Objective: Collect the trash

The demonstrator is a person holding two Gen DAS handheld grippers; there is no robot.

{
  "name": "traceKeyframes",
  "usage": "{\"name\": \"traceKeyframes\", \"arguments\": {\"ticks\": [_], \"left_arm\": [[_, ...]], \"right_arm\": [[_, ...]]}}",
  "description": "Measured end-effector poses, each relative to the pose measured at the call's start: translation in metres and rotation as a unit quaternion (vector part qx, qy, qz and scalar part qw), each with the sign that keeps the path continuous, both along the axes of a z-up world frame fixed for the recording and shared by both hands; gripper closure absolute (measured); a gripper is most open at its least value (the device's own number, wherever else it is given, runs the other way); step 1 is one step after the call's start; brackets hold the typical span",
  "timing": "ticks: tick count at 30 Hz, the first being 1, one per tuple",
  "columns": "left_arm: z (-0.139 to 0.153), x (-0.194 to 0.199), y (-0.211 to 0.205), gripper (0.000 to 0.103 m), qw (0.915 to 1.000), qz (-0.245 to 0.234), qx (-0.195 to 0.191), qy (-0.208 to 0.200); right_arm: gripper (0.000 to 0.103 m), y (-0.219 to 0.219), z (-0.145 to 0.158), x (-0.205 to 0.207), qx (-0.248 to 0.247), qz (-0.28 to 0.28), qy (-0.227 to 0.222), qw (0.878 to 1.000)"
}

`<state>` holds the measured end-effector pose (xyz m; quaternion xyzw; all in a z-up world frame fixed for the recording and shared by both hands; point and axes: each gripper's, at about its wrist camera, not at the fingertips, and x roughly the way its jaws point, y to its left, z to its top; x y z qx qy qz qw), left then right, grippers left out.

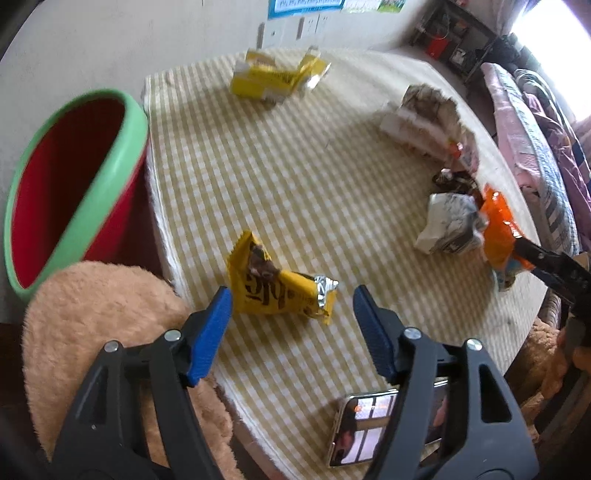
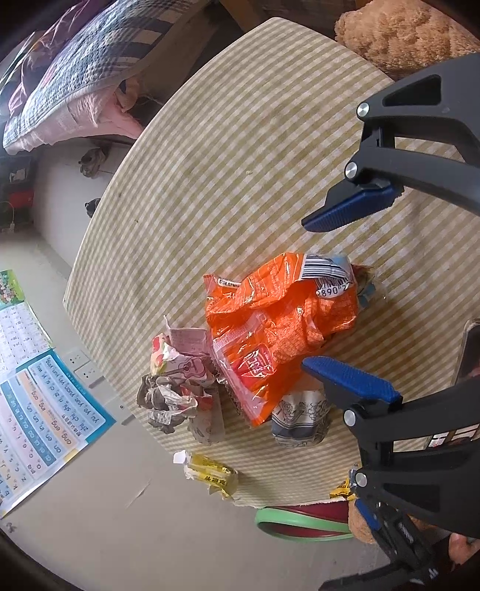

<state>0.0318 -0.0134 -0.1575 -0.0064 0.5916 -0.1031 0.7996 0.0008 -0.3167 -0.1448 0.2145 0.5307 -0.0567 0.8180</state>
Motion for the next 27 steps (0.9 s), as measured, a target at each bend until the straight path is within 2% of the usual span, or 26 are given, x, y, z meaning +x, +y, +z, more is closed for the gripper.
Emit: {"name": "traceKeyframes", "arguments": {"ticks": [1, 3, 5, 6, 9, 14, 17, 24, 26, 27], "left_arm": [[-0.004, 0.002, -0.003, 0.051, 1.0000, -0.003, 0.007, 0.000], [-0.010, 0.004, -0.004, 0.062, 0.9999, -0.004, 0.001, 0.012], [-0.011, 0.006, -0.005, 0.067, 1.0000, -0.003, -0.002, 0.006], [-0.011, 0.007, -0.005, 0.081, 1.0000, -0.007, 0.000, 0.002], [-0.006, 0.006, -0.007, 0.088, 0.9998, -0.018, 0.000, -0.008], [0.002, 0.002, -0.006, 0.088, 0.9991, -0.028, -0.001, -0.031], [0.007, -0.001, -0.005, 0.088, 0.9980, -0.035, 0.009, -0.052], [0.009, 0.004, 0.008, 0.088, 0.9982, -0.019, 0.011, -0.055], [0.010, 0.003, 0.010, 0.088, 0.9981, -0.017, 0.013, -0.058], [0.009, 0.003, 0.011, 0.088, 0.9982, -0.016, 0.013, -0.057]], "right_arm": [[0.035, 0.000, 0.001, 0.000, 0.000, -0.001, -0.001, 1.000], [0.035, -0.001, 0.001, -0.001, 0.000, -0.001, -0.001, 1.000], [0.035, -0.001, 0.001, -0.001, 0.000, -0.002, 0.000, 1.000], [0.035, -0.001, 0.001, -0.001, 0.000, -0.002, 0.000, 1.000], [0.035, -0.003, 0.000, 0.000, 0.000, -0.005, 0.004, 1.000], [0.034, -0.005, -0.001, -0.001, 0.003, -0.007, 0.006, 1.000], [0.028, -0.005, -0.003, 0.000, 0.007, -0.006, 0.010, 1.000], [0.028, -0.001, -0.007, 0.000, 0.007, -0.001, 0.015, 1.000], [0.039, 0.000, -0.010, 0.000, 0.006, 0.001, 0.019, 1.000], [0.050, 0.001, -0.010, -0.001, 0.009, 0.003, 0.019, 1.000]]}}
